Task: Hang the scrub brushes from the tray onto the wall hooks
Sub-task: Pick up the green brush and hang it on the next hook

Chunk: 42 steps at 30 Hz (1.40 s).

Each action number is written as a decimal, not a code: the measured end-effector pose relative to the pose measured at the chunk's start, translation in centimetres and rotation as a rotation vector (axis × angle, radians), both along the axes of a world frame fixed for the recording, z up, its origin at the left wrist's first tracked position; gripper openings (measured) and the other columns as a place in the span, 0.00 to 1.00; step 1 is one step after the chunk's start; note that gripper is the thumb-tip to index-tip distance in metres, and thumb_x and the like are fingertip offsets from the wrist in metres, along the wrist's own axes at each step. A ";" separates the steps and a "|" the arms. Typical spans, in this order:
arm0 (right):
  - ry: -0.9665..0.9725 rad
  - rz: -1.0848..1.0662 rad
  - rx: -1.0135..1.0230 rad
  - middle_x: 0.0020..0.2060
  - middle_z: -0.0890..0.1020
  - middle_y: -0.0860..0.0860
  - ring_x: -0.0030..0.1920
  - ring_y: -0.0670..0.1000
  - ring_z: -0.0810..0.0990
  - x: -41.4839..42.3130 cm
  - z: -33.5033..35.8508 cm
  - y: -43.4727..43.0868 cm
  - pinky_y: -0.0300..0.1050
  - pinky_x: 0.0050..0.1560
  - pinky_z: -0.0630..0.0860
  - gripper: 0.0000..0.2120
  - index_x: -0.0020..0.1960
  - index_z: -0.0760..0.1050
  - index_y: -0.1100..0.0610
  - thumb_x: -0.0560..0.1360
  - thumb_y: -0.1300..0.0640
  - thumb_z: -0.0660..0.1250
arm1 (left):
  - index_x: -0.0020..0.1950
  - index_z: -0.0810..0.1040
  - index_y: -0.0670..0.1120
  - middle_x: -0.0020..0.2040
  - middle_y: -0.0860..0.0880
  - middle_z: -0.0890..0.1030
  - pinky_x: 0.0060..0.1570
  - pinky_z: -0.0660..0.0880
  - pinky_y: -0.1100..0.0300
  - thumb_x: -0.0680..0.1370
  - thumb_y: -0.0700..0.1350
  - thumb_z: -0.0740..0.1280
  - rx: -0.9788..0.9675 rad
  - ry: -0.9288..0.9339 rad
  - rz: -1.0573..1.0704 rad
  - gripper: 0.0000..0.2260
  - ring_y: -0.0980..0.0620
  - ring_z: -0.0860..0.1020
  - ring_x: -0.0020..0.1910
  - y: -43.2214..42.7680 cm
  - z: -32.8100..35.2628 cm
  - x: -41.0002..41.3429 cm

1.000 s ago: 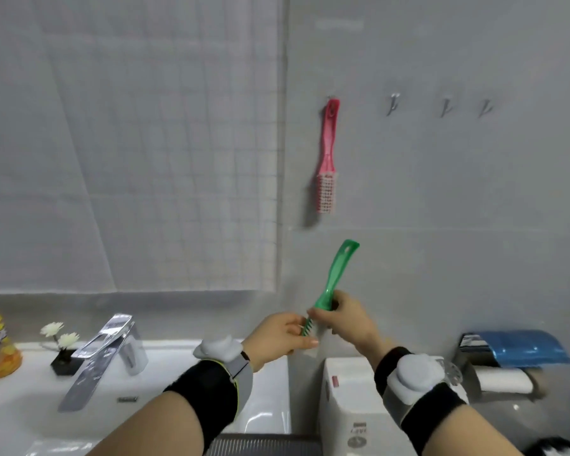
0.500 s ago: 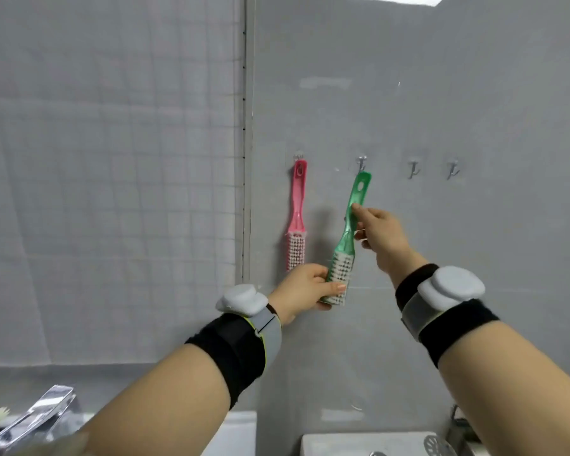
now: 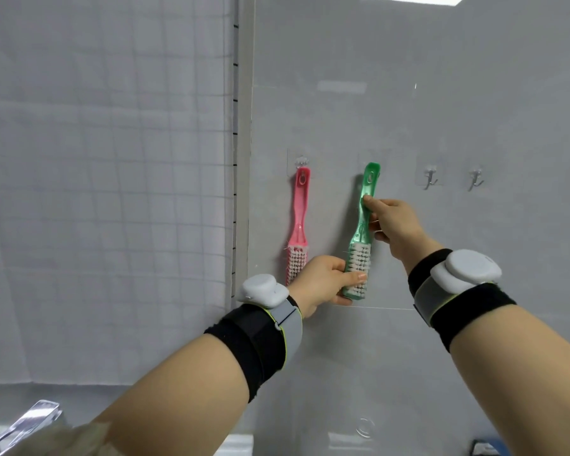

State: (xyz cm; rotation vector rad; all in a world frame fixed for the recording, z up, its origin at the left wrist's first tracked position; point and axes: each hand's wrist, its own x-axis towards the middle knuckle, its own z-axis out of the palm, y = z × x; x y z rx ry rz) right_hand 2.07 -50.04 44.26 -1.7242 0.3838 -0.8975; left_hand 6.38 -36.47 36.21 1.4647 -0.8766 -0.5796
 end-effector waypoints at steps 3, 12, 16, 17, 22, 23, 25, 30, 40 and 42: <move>0.009 0.011 0.033 0.26 0.70 0.52 0.26 0.50 0.66 0.4 -0.6 -0.4 0.42 0.29 0.61 0.15 0.33 0.74 0.59 0.76 0.53 0.65 | 0.56 0.78 0.38 0.43 0.46 0.82 0.38 0.81 0.62 0.76 0.43 0.68 0.037 0.014 -0.006 0.12 0.54 0.81 0.39 -0.1 -0.1 0.0; -0.039 0.013 -0.042 0.28 0.74 0.52 0.27 0.49 0.70 0.0 -1.6 0.2 0.40 0.28 0.64 0.14 0.42 0.79 0.64 0.76 0.53 0.65 | 0.58 0.77 0.37 0.55 0.36 0.82 0.53 0.79 0.49 0.75 0.41 0.68 0.036 -0.062 0.063 0.14 0.46 0.80 0.49 0.2 -1.4 -0.7; -0.092 0.001 -0.059 0.30 0.75 0.53 0.27 0.48 0.69 -0.3 -0.1 0.3 0.40 0.27 0.63 0.15 0.46 0.80 0.65 0.77 0.53 0.65 | 0.60 0.76 0.37 0.57 0.36 0.81 0.52 0.78 0.49 0.76 0.41 0.68 -0.016 -0.079 0.072 0.14 0.46 0.80 0.49 -0.3 -0.4 -1.2; -0.096 -0.007 -0.054 0.31 0.75 0.53 0.27 0.49 0.69 -0.3 0.2 0.1 0.40 0.27 0.63 0.15 0.46 0.80 0.65 0.77 0.52 0.64 | 0.60 0.76 0.37 0.57 0.36 0.81 0.53 0.78 0.48 0.75 0.41 0.68 -0.018 -0.085 0.074 0.14 0.46 0.80 0.49 -0.5 0.0 -1.2; -0.049 -0.036 -0.011 0.31 0.73 0.55 0.29 0.51 0.68 0.1 0.4 -1.3 0.42 0.29 0.64 0.15 0.42 0.79 0.65 0.76 0.52 0.65 | 0.58 0.77 0.37 0.54 0.37 0.82 0.54 0.79 0.45 0.75 0.42 0.69 0.012 -0.095 0.076 0.14 0.43 0.81 0.52 -1.7 0.5 -1.4; -0.028 -0.034 0.001 0.30 0.72 0.54 0.29 0.51 0.68 0.1 0.2 -1.5 0.42 0.29 0.64 0.14 0.39 0.78 0.62 0.76 0.52 0.65 | 0.58 0.77 0.36 0.53 0.38 0.82 0.54 0.79 0.46 0.75 0.42 0.69 0.021 -0.086 0.073 0.14 0.43 0.81 0.51 -1.7 0.3 -1.4; 0.005 -0.018 0.019 0.28 0.72 0.53 0.28 0.50 0.68 0.3 -0.4 -1.8 0.42 0.29 0.64 0.14 0.36 0.76 0.59 0.76 0.52 0.66 | 0.59 0.77 0.36 0.52 0.39 0.82 0.52 0.79 0.48 0.75 0.42 0.68 0.035 -0.066 0.069 0.14 0.44 0.81 0.50 -1.9 -0.2 -1.3; 0.000 0.004 0.030 0.27 0.71 0.52 0.26 0.49 0.67 1.0 -1.2 -2.0 0.39 0.25 0.61 0.15 0.35 0.76 0.59 0.76 0.51 0.66 | 0.59 0.77 0.37 0.50 0.41 0.81 0.52 0.79 0.49 0.75 0.42 0.68 0.025 -0.028 0.093 0.14 0.46 0.80 0.48 -2.0 -1.3 -0.7; 0.109 -0.267 -0.262 0.22 0.70 0.47 0.28 0.53 0.69 0.7 -5.7 -1.8 0.45 0.32 0.64 0.23 0.28 0.72 0.54 0.72 0.37 0.64 | 0.54 0.75 0.39 0.42 0.46 0.76 0.42 0.78 0.60 0.77 0.41 0.67 0.110 0.086 0.165 0.09 0.53 0.77 0.37 0.9 -5.1 -0.3; 0.142 -0.310 -0.327 0.28 0.76 0.48 0.35 0.55 0.75 0.1 -6.5 -1.4 0.45 0.34 0.66 0.20 0.39 0.77 0.55 0.73 0.37 0.63 | 0.55 0.75 0.38 0.47 0.43 0.77 0.40 0.78 0.61 0.77 0.42 0.66 0.131 0.075 0.155 0.11 0.53 0.78 0.38 2.1 -5.6 -0.3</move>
